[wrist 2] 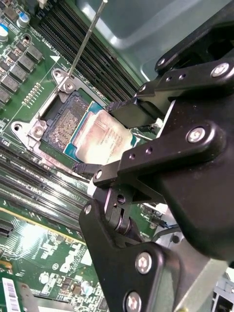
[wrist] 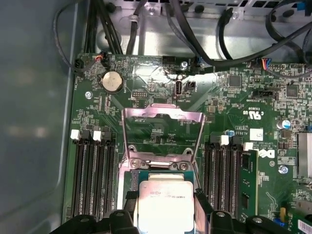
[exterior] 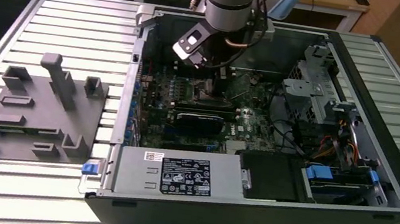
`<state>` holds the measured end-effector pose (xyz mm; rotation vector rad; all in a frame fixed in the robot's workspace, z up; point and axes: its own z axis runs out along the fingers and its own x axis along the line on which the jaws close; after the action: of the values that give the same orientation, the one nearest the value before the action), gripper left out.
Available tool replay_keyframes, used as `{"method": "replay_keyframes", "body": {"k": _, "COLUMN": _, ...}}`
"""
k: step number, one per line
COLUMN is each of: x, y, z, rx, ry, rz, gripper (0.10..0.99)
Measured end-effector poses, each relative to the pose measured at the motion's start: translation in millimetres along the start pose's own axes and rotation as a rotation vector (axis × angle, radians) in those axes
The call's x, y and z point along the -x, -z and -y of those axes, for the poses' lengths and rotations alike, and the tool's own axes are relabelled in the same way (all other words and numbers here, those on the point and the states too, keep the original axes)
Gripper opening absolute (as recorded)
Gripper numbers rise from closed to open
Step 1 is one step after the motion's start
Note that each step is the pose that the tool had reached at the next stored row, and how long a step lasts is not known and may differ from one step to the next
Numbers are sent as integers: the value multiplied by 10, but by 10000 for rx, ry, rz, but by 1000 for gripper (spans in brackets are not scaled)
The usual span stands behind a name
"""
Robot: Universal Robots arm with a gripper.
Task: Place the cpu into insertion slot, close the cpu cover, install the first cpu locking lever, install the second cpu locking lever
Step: 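Place the cpu into insertion slot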
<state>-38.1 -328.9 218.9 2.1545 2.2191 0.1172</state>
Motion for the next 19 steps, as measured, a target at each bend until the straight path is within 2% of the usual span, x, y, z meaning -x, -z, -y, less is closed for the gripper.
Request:
{"method": "replay_keyframes", "body": {"k": 8, "x": -21, "y": -50, "z": 34, "rx": 1, "ry": -85, "rz": 7, "gripper": 541}}
{"method": "replay_keyframes", "body": {"k": 19, "x": -38, "y": -119, "z": 60, "rx": 10, "ry": -546, "rz": 47, "gripper": 541}}
